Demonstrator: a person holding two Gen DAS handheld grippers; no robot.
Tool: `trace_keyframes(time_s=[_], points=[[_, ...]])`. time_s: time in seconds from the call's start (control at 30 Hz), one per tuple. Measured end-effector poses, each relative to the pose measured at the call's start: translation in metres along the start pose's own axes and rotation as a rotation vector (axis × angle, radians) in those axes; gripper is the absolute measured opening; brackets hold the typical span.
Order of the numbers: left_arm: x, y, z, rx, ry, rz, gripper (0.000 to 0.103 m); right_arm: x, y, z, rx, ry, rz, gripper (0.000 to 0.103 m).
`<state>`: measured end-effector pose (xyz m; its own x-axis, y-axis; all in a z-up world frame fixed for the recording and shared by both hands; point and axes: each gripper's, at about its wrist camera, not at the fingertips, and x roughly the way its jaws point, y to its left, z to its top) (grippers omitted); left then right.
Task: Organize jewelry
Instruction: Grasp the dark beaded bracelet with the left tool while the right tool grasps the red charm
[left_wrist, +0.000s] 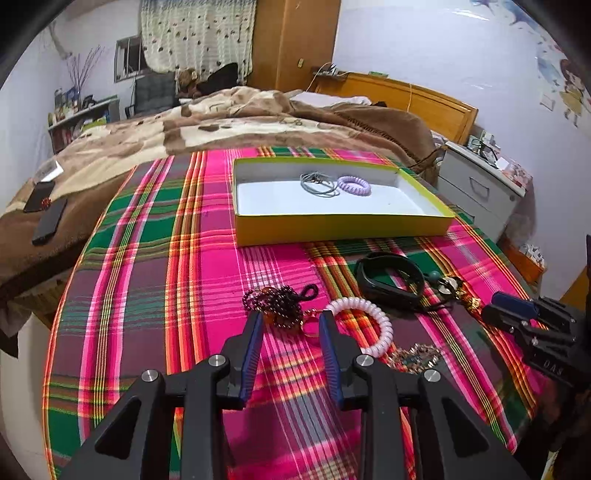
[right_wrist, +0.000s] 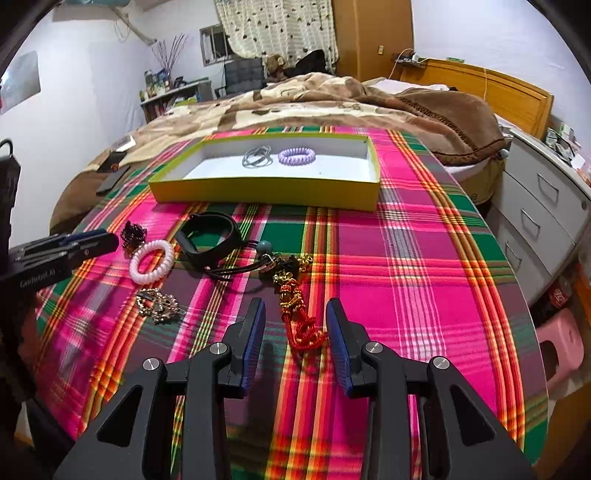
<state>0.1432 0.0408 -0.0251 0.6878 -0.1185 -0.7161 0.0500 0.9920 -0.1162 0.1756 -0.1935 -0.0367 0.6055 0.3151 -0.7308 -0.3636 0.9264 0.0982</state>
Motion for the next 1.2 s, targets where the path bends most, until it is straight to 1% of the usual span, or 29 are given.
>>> trace_keyframes(time_s=[0.2,0.33,0.4,0.43,0.47,0.67,0.73,0.87,0.9,1.2], points=[[0.016,0.004,0.006,-0.009,0.05,0.013,0.031,0.016,0.001,0.003,-0.022,0.06,-0.01,0.035],[0.023,0.005,0.009,-0.02,0.067,0.017,0.031,0.017,0.0,0.003,-0.027,0.067,-0.014,0.035],[0.025,0.005,0.011,-0.016,0.071,0.018,0.031,0.016,-0.001,0.002,-0.023,0.068,-0.023,0.028],[0.026,0.004,0.011,-0.013,0.074,0.019,0.031,0.016,-0.001,0.002,-0.024,0.068,-0.035,0.02],[0.028,0.003,0.012,-0.012,0.08,0.019,0.031,0.015,-0.002,0.002,-0.021,0.068,-0.035,0.015],[0.036,0.001,0.016,-0.011,0.093,0.019,0.031,0.01,-0.004,-0.002,0.008,0.061,-0.03,0.013],[0.036,0.0,0.016,-0.005,0.091,0.025,0.031,0.008,-0.006,-0.005,0.023,0.058,-0.026,0.013],[0.031,-0.001,0.013,0.009,0.076,0.025,0.025,0.002,-0.009,-0.008,0.05,0.048,-0.02,0.013],[0.029,-0.001,0.012,0.008,0.07,0.02,0.023,-0.001,-0.01,-0.009,0.058,0.043,-0.018,0.013],[0.001,-0.005,0.01,0.003,-0.01,-0.048,0.021,-0.018,-0.012,-0.004,0.092,-0.011,-0.009,0.013]])
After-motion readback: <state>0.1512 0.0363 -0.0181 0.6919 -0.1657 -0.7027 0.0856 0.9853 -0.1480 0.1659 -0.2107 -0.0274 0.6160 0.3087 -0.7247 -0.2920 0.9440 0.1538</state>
